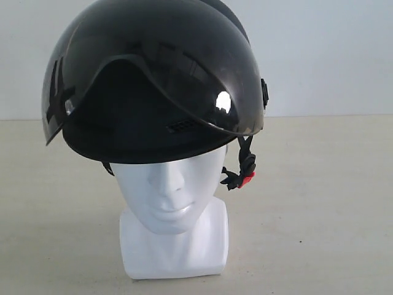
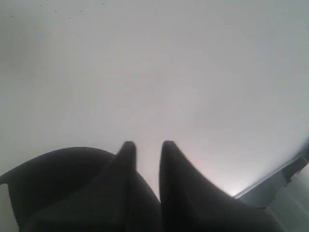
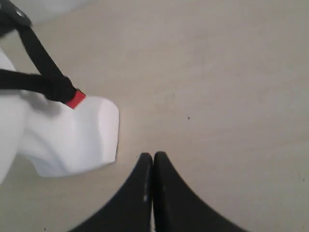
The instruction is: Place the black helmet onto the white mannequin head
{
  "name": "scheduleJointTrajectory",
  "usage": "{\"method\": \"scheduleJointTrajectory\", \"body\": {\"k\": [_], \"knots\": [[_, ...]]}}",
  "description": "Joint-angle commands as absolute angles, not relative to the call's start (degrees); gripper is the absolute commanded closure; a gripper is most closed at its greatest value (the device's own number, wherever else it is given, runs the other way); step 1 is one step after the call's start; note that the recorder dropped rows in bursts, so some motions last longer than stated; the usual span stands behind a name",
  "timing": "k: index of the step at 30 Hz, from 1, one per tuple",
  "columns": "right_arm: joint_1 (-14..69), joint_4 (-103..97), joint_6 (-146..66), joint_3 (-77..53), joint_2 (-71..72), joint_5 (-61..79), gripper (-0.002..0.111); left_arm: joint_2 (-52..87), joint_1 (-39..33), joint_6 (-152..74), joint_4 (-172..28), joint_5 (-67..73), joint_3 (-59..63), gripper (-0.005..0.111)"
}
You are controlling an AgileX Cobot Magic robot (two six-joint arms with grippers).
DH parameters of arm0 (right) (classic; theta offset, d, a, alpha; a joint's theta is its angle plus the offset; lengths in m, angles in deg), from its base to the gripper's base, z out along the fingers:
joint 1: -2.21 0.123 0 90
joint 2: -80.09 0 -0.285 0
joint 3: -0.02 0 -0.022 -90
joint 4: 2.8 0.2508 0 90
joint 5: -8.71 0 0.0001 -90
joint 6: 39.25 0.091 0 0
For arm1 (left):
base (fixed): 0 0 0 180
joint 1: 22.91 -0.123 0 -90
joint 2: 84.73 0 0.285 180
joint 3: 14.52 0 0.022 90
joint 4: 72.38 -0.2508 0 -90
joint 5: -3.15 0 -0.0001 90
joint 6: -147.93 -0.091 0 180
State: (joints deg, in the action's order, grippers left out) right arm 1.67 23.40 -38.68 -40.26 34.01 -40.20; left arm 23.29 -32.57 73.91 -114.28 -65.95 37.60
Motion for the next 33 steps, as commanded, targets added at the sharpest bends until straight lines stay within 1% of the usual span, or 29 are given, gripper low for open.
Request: {"method": "scheduleJointTrajectory", "body": {"k": [1,3,7,11,14,16,19,24,26,30,33], "knots": [[1.78,25.82,-37.30,-39.57,27.65,-36.14,0.108,24.30,-35.39,73.09,-124.72,-66.81,36.12,0.102],[1.78,27.72,-35.31,-39.57,25.93,-33.90,0.108,24.71,-36.45,73.09,-134.40,-66.81,33.02,0.102],[1.78,31.82,-35.36,-39.57,24.74,-29.95,0.108,26.80,-35.96,73.96,-152.90,-66.81,23.80,0.102],[1.78,35.20,-49.05,-37.47,24.74,-29.24,0.108,28.86,-32.77,79.77,-172.23,-62.09,13.37,0.102],[2.14,36.18,-59.16,-32.77,24.65,-31.41,0.108,29.45,-31.53,84.26,-172.33,-60.48,7.56,0.102],[2.78,34.52,-64.27,-26.40,22.69,-39.08,0.108,29.67,-31.53,88.31,-172.33,-61.69,3.63,0.102],[4.94,32.00,-56.19,-14.15,15.21,-51.04,0.108,29.67,-31.53,88.31,-172.33,-64.07,-1.79,0.102],[6.78,38.16,-54.37,3.22,1.57,-60.31,0.108,28.34,-31.53,88.31,-172.33,-61.55,-7.43,0.102],[6.78,40.61,-54.37,8.03,-1.07,-61.25,0.108,26.51,-31.53,88.31,-172.33,-62.30,-9.06,0.102],[6.88,48.75,-57.26,11.15,-2.69,-61.12,0.108,22.36,-29.12,88.31,-172.33,-65.61,-10.33,0.102],[9.30,49.91,-59.78,11.15,-2.69,-59.77,0.108,20.13,-26.49,88.31,-172.33,-65.61,-10.33,0.102]]}}
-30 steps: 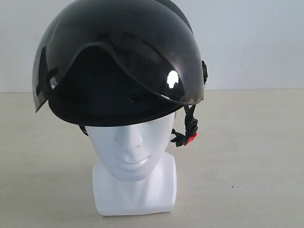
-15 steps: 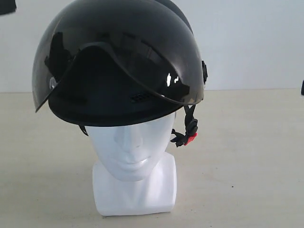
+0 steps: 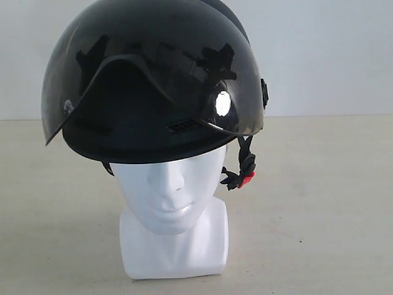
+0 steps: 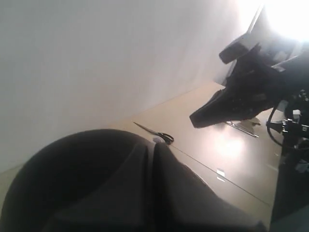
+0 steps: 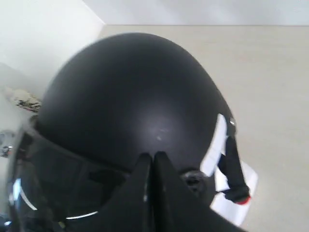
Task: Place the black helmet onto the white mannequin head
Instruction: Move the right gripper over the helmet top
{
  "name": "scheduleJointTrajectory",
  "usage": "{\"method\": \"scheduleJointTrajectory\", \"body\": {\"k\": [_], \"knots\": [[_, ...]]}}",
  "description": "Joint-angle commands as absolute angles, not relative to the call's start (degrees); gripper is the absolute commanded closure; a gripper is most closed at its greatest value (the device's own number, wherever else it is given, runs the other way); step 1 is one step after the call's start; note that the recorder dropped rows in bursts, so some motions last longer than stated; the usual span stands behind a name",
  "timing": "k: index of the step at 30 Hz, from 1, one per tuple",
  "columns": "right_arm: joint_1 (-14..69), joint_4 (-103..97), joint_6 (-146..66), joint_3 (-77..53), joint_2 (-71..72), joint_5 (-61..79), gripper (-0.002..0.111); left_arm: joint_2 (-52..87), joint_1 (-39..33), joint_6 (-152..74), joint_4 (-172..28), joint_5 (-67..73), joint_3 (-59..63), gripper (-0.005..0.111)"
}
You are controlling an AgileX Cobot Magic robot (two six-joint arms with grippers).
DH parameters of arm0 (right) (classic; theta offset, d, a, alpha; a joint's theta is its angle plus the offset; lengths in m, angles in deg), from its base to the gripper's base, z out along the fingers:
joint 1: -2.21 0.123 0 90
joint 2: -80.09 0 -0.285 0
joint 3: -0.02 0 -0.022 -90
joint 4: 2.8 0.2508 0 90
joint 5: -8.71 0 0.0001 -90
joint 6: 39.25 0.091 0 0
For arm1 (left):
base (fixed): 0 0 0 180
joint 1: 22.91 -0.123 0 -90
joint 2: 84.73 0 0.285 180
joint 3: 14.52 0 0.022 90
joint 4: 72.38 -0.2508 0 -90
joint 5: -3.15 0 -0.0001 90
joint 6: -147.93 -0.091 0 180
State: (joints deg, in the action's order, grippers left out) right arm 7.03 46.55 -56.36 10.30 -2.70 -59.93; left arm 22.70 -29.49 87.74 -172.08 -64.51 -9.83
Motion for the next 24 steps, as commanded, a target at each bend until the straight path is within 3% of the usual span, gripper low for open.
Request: {"method": "scheduleJointTrajectory", "body": {"k": [1,12,24], "knots": [[10.11,49.64,-60.05,11.15,-2.69,-59.63,0.108,19.45,-25.76,88.31,-172.33,-65.61,-10.33,0.102],[23.82,48.45,-61.12,11.15,-5.31,-42.34,0.108,15.65,-23.50,88.31,-172.33,-62.45,-10.33,0.102],[25.50,46.90,-62.06,11.25,-10.14,-40.17,0.108,9.70,-22.83,86.35,-172.33,-62.54,-9.99,0.102]]}}
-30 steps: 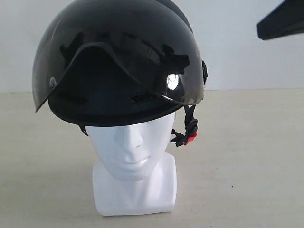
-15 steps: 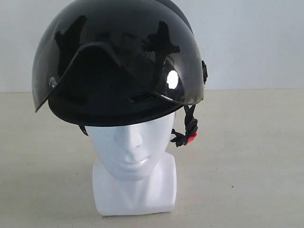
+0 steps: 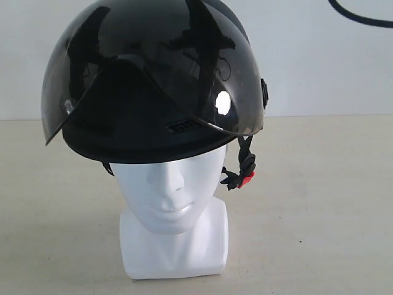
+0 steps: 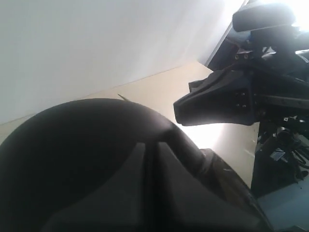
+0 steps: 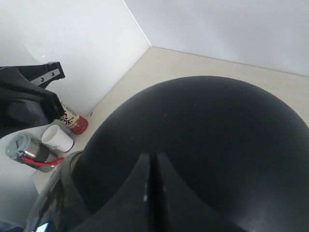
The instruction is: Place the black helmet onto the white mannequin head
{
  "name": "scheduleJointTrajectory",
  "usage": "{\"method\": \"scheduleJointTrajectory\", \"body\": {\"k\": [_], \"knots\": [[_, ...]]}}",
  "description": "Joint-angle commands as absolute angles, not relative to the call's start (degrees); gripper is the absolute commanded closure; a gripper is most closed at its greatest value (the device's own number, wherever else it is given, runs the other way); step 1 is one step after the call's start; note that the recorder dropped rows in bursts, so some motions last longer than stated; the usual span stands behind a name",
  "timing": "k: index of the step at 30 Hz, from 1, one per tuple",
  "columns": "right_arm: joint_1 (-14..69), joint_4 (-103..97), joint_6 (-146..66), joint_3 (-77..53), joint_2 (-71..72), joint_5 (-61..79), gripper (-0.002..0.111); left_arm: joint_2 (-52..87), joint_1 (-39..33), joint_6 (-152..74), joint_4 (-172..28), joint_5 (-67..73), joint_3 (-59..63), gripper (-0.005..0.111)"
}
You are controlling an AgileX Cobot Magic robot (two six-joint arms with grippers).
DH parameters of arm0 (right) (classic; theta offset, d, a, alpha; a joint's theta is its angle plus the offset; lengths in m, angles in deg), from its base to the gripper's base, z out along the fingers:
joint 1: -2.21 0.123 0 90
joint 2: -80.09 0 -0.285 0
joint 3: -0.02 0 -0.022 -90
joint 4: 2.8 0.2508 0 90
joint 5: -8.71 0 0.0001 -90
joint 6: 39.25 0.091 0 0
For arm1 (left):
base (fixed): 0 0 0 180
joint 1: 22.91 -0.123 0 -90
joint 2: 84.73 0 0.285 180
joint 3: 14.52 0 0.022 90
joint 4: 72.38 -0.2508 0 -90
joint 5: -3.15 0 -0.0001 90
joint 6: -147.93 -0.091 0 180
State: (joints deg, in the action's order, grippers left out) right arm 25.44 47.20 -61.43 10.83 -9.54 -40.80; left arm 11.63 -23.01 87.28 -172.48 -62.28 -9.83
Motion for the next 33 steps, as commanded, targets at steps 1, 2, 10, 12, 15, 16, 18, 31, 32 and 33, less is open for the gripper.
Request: {"method": "scheduleJointTrajectory", "body": {"k": [1,2,10,12,15,16,18,31,32,33], "knots": [[25.50,46.77,-62.06,11.25,-10.22,-40.17,0.108,9.01,-22.83,86.35,-172.33,-62.70,-9.99,0.102],[25.50,46.77,-62.06,11.25,-10.20,-40.05,0.108,8.35,-22.83,86.08,-172.33,-62.95,-9.99,0.102],[25.50,46.77,-62.06,11.25,-10.20,-40.36,0.108,5.32,-22.83,85.19,-172.33,-65.54,-9.99,0.102],[25.50,46.77,-62.06,11.25,-10.20,-41.07,0.108,5.21,-22.83,85.19,-172.33,-66.73,-9.99,0.102],[25.50,46.77,-62.06,11.25,-10.20,-41.78,0.108,5.21,-22.83,85.30,-172.33,-66.81,-9.99,0.102],[25.50,46.77,-61.85,11.25,-10.20,-42.09,0.108,5.34,-22.83,85.30,-172.33,-66.81,-9.99,0.102],[25.50,46.77,-61.73,11.25,-10.20,-42.60,0.108,5.57,-22.83,85.30,-172.33,-66.81,-9.99,0.102],[25.71,46.15,-61.12,11.25,-10.20,-44.72,0.108,10.03,-22.83,87.90,-172.33,-66.81,-9.86,0.102],[25.71,46.03,-60.96,11.25,-10.20,-44.73,0.108,10.04,-22.83,88.14,-172.33,-66.81,-9.73,0.102],[25.71,45.87,-60.86,11.25,-10.20,-45.00,0.108,10.16,-22.83,88.14,-172.33,-66.81,-9.32,0.102]]}}
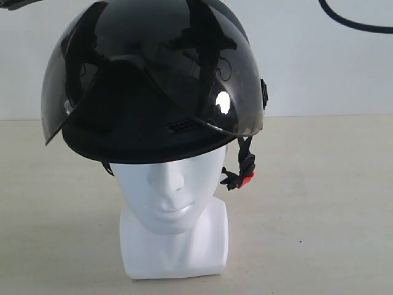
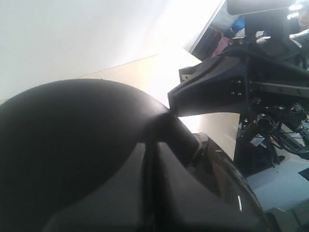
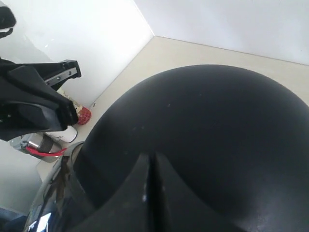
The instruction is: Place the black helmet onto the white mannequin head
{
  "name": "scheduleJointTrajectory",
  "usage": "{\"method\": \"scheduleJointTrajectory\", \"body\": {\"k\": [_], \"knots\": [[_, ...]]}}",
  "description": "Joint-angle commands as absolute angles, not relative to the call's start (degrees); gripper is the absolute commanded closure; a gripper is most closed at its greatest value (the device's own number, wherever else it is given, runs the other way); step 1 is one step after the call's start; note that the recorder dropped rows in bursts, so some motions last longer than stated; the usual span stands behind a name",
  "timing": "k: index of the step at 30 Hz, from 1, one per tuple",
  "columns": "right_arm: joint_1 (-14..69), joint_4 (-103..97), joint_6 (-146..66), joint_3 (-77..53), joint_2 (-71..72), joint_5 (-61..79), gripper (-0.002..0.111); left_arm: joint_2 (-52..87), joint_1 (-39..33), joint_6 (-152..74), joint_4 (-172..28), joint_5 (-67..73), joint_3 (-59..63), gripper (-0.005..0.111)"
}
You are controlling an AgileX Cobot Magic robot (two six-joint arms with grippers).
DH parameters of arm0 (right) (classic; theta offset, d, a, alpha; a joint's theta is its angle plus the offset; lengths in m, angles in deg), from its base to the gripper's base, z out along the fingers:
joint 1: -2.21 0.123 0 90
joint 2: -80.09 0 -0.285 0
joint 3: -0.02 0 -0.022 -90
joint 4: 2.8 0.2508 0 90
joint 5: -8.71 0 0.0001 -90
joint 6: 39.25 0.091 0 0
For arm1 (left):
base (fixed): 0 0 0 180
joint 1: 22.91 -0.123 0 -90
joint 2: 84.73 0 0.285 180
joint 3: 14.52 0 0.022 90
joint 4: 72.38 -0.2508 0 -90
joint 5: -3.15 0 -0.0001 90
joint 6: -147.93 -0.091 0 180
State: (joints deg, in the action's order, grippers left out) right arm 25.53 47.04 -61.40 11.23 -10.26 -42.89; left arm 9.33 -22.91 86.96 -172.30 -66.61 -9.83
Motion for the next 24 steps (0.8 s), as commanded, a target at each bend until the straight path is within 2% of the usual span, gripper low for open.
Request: {"method": "scheduleJointTrajectory", "body": {"k": [1,9,16,24], "knots": [[25.71,45.74,-60.86,11.25,-10.20,-45.15,0.108,10.26,-22.83,88.14,-172.33,-66.81,-8.74,0.102],[25.71,45.65,-60.62,11.25,-10.20,-46.75,0.108,11.11,-22.83,88.03,-172.33,-66.81,-3.18,0.102],[25.87,45.53,-59.83,11.25,-10.20,-48.64,0.108,12.49,-22.83,88.14,-172.33,-66.81,-3.18,0.102],[30.20,45.24,-59.23,5.99,-10.20,-46.23,0.108,13.15,-22.83,88.14,-172.33,-66.81,-2.52,0.102]]}}
